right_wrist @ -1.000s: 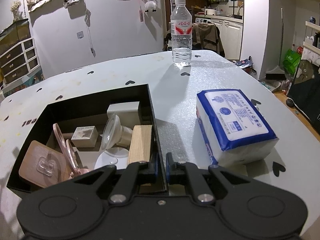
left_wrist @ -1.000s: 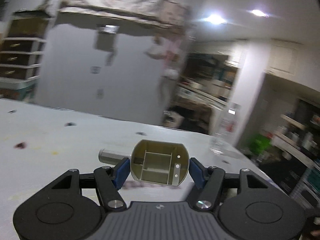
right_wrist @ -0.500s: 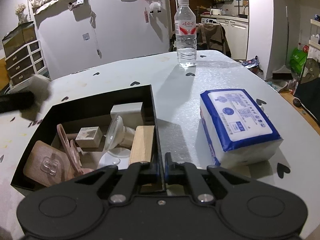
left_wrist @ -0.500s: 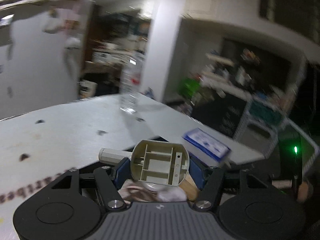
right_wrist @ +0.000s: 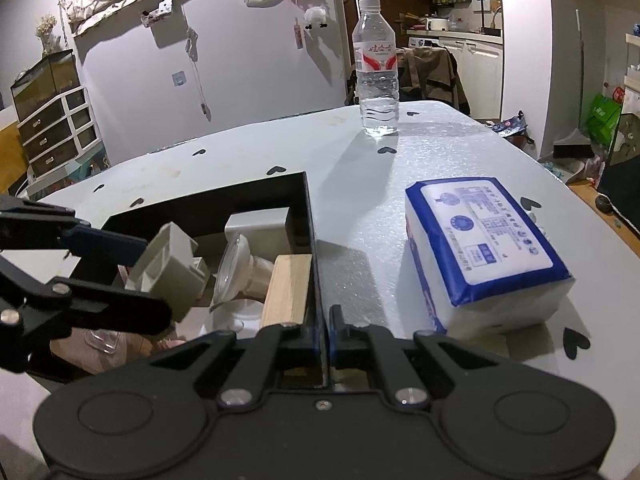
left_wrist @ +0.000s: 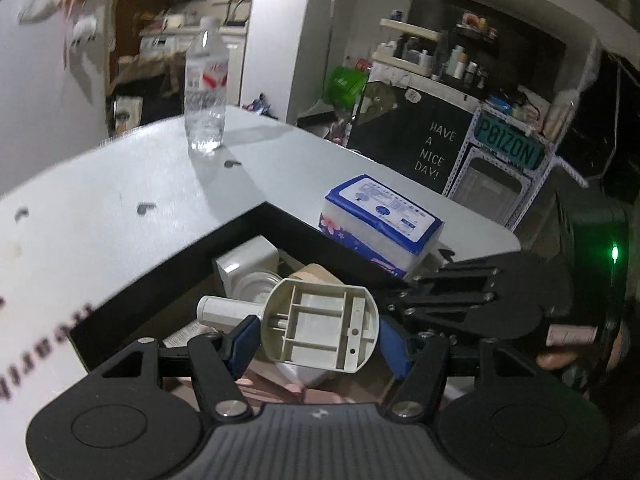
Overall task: Organize rigid objects
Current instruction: 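Carry the beige cup with the left tool into the box and release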
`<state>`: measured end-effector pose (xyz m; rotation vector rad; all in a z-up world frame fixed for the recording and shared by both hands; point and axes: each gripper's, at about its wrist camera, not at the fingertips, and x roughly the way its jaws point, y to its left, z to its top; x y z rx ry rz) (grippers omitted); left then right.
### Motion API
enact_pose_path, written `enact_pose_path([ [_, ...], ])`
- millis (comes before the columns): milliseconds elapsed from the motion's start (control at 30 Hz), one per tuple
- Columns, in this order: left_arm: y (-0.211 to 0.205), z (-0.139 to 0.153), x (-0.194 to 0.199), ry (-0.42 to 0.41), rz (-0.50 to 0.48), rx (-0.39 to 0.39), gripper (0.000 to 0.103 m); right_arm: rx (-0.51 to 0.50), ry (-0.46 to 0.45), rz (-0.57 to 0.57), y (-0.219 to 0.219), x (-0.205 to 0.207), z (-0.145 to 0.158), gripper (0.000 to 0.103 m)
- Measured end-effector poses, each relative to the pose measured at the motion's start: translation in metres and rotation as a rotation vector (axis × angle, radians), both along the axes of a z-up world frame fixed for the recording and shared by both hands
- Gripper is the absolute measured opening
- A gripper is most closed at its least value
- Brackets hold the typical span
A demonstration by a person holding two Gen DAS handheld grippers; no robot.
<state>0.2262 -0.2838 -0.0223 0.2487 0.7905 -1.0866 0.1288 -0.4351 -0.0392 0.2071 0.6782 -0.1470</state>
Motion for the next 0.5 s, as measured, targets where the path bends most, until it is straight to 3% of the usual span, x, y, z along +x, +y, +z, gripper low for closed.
enact_pose_path([
  [200,-0.0030,0.0010,-0.0018,0.038,0.042,0.036,0.065,0.005,-0.001,0.005,-0.0008,-0.0003,0.0000,0.005],
  [333,-0.0001,0.0017,-0.0008,0.074,0.046,0.023,0.083,0.008,-0.003,0.004,-0.0014,-0.0002,0.0000,0.005],
  [500,0.0006,0.0034,-0.0027,0.079,0.047,0.019,0.084,0.009,-0.002,0.004,-0.0014,-0.0002,0.0000,0.005],
])
